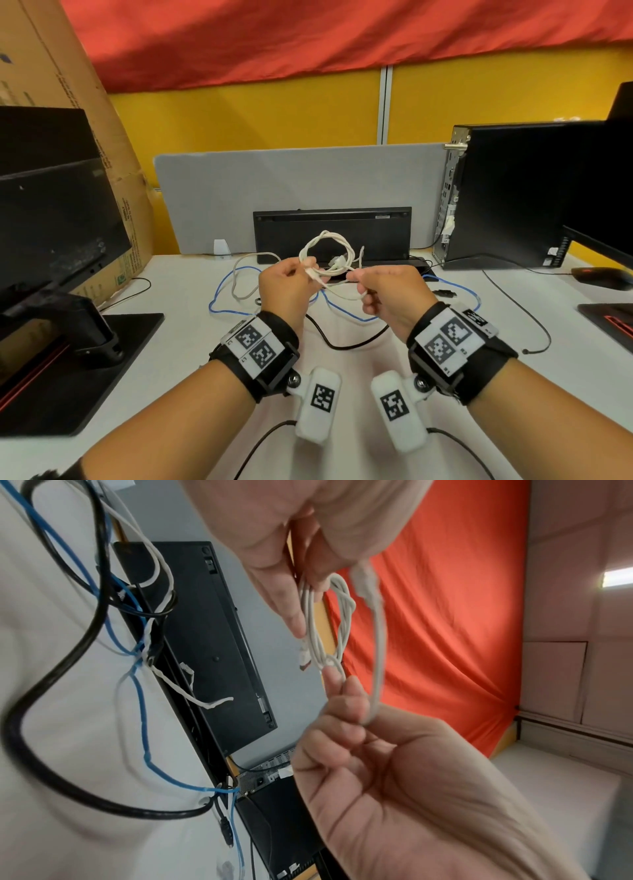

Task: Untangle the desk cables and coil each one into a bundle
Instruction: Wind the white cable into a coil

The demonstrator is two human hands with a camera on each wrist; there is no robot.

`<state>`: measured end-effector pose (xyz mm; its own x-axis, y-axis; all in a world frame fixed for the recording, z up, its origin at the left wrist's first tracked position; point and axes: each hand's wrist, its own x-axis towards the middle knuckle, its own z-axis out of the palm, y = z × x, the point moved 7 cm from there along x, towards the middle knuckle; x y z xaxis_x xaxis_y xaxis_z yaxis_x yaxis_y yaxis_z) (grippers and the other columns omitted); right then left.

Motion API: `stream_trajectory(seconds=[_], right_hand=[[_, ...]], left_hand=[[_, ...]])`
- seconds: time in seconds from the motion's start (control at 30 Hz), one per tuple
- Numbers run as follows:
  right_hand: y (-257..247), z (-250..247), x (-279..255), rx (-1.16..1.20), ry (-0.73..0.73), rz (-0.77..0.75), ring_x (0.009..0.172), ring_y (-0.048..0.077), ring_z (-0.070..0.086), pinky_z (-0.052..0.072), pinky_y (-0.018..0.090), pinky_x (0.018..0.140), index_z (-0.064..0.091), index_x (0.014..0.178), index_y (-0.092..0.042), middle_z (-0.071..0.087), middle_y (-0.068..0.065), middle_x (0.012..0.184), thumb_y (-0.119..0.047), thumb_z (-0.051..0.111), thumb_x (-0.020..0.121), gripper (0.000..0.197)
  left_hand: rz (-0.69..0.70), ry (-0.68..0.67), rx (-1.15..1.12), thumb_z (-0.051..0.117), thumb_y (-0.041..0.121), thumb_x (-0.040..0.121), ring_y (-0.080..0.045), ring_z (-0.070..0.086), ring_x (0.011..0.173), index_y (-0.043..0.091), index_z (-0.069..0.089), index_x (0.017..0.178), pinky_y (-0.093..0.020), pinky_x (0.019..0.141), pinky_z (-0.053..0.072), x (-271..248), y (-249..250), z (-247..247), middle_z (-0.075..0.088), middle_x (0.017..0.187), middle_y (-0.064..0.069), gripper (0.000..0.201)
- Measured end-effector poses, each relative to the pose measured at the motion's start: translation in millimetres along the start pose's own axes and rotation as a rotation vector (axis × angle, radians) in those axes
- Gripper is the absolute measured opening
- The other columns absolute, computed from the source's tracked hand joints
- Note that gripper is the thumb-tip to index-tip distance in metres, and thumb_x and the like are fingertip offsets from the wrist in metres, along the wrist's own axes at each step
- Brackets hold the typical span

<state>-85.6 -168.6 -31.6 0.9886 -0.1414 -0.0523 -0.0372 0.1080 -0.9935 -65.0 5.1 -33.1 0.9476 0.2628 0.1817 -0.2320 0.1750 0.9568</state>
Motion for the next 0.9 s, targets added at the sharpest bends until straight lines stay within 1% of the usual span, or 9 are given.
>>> stream_trajectory(seconds=[0.13,0.3,0.4,0.47,0.57,0.63,0.73,0.83,0.9], right_hand=[[1.8,0.0,-2.2,-0.151,-0.085,0.026,0.050,0.013,0.039,0.037,0.026,0.052,0.076,0.087,-0.007,0.054,0.000,0.055,-0.021,0.065,0.091,0.019],[5.2,7.5,-4.4,-0.013,-0.174,0.083,0.050,0.011,0.041,0.036,0.023,0.047,0.071,0.096,-0.003,0.060,0.004,0.066,-0.018,0.060,0.095,0.020],[2.3,2.7,-1.5,0.020,-0.155,0.037,0.052,0.011,0.041,0.036,0.025,0.048,0.074,0.099,-0.005,0.057,0.004,0.070,-0.017,0.064,0.092,0.017],[-4.6,-3.1,1.6,-0.191,-0.124,-0.055,0.053,0.011,0.041,0.037,0.023,0.048,0.075,0.094,-0.004,0.056,0.003,0.068,-0.021,0.066,0.090,0.019],[-22.1,-5.3,4.0,-0.665,-0.126,-0.263,0.052,0.013,0.040,0.037,0.016,0.047,0.072,0.081,0.001,0.052,0.007,0.063,-0.028,0.066,0.090,0.031],[-27.9,-0.7,2.6,-0.852,-0.190,-0.338,0.049,0.011,0.039,0.035,0.016,0.048,0.071,0.075,-0.001,0.051,0.005,0.059,-0.028,0.065,0.090,0.032],[-30.2,8.6,-0.4,-1.002,-0.289,-0.359,0.055,0.011,0.047,0.038,0.019,0.055,0.075,0.084,-0.010,0.059,0.002,0.064,-0.029,0.063,0.092,0.024],[-35.6,15.7,-4.8,-1.114,-0.324,-0.418,0.067,0.014,0.059,0.043,0.021,0.060,0.076,0.093,-0.014,0.068,0.002,0.078,-0.029,0.062,0.093,0.021],[-41.8,15.2,-6.4,-1.159,-0.298,-0.481,0.069,0.006,0.057,0.039,0.016,0.061,0.077,0.097,-0.017,0.066,-0.005,0.079,-0.027,0.062,0.093,0.019]], left_hand=[[-0.078,-0.025,-0.130,0.061,0.009,0.093,-0.025,0.074,0.082,0.003,0.071,0.084,-0.025,0.070,0.057,-1.1,-5.1,-1.2,0.073,0.082,-0.018,0.014],[-0.195,-0.283,-0.302,0.053,-0.006,0.093,-0.033,0.072,0.092,-0.005,0.060,0.108,-0.029,0.076,0.059,-20.4,-9.6,20.5,0.072,0.097,-0.025,0.017],[-0.259,-0.367,-0.206,0.057,-0.009,0.089,-0.033,0.072,0.093,-0.002,0.058,0.115,-0.035,0.081,0.059,-24.0,-12.2,24.6,0.072,0.099,-0.022,0.027],[-0.266,-0.365,-0.032,0.063,-0.003,0.088,-0.030,0.071,0.092,0.003,0.063,0.113,-0.036,0.077,0.060,-21.3,-11.6,21.0,0.072,0.099,-0.020,0.025],[-0.111,-0.352,0.298,0.069,0.014,0.087,-0.018,0.067,0.097,0.015,0.060,0.118,-0.034,0.077,0.059,-12.0,1.2,16.4,0.069,0.109,-0.006,0.033],[0.093,-0.380,0.506,0.069,0.025,0.087,-0.006,0.060,0.099,0.031,0.051,0.130,-0.022,0.077,0.052,-7.5,19.0,17.6,0.060,0.116,0.012,0.046],[0.319,-0.576,0.820,0.062,0.028,0.093,-0.004,0.058,0.098,0.034,0.049,0.137,-0.016,0.080,0.045,-7.9,34.2,31.2,0.058,0.121,0.014,0.047],[0.352,-0.675,0.892,0.065,0.020,0.091,-0.007,0.065,0.077,0.028,0.066,0.121,-0.022,0.073,0.054,-8.4,40.6,37.7,0.068,0.100,0.008,0.031],[0.374,-0.684,0.964,0.069,0.022,0.088,-0.001,0.061,0.063,0.024,0.073,0.103,-0.019,0.062,0.050,-6.0,42.0,37.8,0.068,0.079,0.006,0.016]])
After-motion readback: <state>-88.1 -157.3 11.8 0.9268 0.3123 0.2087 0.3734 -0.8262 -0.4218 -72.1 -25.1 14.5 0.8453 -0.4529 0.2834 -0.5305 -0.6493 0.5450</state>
